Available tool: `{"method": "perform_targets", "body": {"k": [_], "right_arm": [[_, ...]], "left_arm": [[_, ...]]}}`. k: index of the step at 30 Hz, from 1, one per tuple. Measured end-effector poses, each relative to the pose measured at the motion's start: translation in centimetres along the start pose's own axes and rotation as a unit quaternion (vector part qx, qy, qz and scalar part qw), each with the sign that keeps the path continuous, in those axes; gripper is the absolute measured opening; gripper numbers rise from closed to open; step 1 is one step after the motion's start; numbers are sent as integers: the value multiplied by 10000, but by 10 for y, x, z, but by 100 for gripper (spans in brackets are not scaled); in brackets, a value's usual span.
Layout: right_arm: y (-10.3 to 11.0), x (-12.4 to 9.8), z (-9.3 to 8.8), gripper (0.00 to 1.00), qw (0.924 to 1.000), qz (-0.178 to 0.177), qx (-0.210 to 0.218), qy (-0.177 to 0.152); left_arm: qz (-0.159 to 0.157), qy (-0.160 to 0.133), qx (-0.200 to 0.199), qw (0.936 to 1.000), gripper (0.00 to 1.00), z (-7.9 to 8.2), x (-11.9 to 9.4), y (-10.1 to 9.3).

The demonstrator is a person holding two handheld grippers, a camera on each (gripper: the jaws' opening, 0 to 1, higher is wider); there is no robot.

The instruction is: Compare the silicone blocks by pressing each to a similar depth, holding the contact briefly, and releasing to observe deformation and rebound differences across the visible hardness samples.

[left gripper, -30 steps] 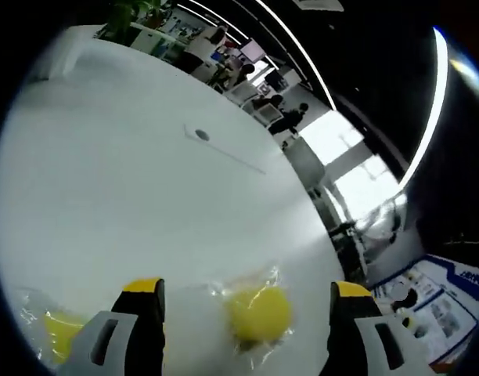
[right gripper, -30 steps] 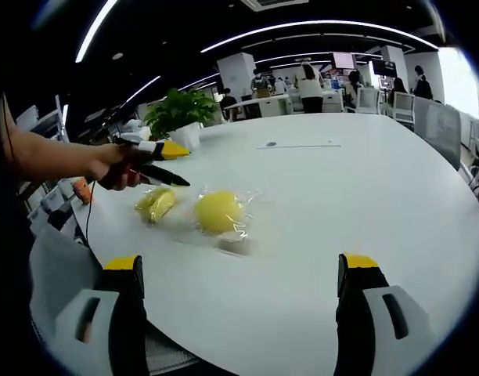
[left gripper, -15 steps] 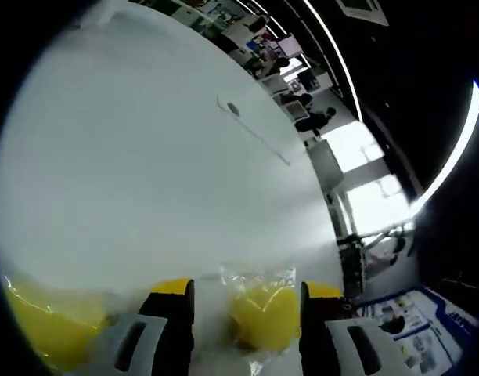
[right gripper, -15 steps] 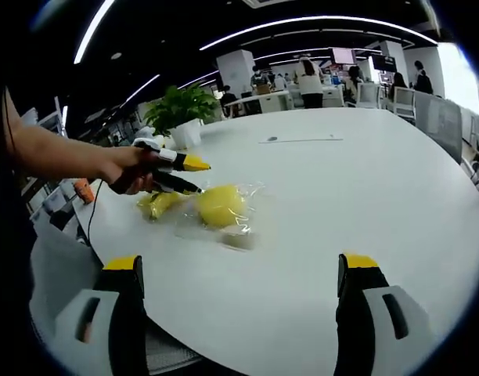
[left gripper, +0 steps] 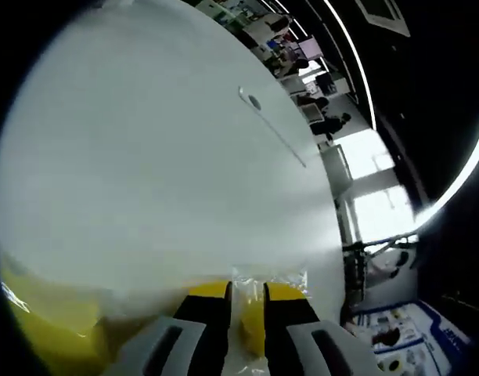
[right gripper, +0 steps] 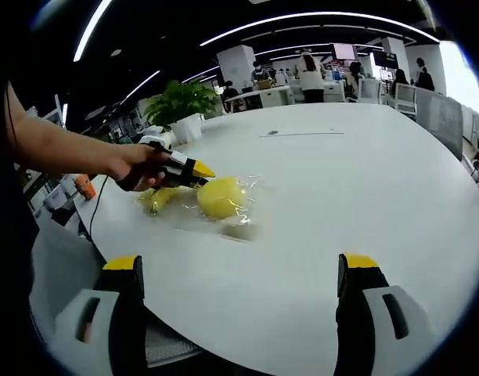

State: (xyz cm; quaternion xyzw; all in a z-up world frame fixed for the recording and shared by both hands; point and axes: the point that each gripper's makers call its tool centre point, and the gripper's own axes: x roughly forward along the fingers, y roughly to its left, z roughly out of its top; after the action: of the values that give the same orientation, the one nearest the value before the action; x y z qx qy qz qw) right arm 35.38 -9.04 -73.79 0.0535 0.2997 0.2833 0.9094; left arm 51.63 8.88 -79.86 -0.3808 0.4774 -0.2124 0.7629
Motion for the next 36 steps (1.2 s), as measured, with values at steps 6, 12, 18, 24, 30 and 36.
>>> {"method": "perform_targets", "body": {"k": [6,12,18,24,30,36], "right_arm": [[0,-1,-6,96,9999,-28,132,-7],[-1,-2,-5,96,9998,-68,163,-31],[-1,-2,-5,96,9998,-88,162,-17],[0,-2,-3,96,9998,-86,175,-42],[3,-2,-1,96,9999,-64,127,-33],[7,-3,3,96,9999,-49,115,-83]], "left_arm": [[-122,-44,511,9986,1,1,2,-4],[-69,-68,1002,9949,0,0,0,-4],[-88,-80,742,9972,0,0,0,-8],[-12,37,597,9982,0,-1,-2,-9],[59,159,345,9993,0,-3,-7,-6],[-194,17,727,9972,0,1,-9,-22]]}}
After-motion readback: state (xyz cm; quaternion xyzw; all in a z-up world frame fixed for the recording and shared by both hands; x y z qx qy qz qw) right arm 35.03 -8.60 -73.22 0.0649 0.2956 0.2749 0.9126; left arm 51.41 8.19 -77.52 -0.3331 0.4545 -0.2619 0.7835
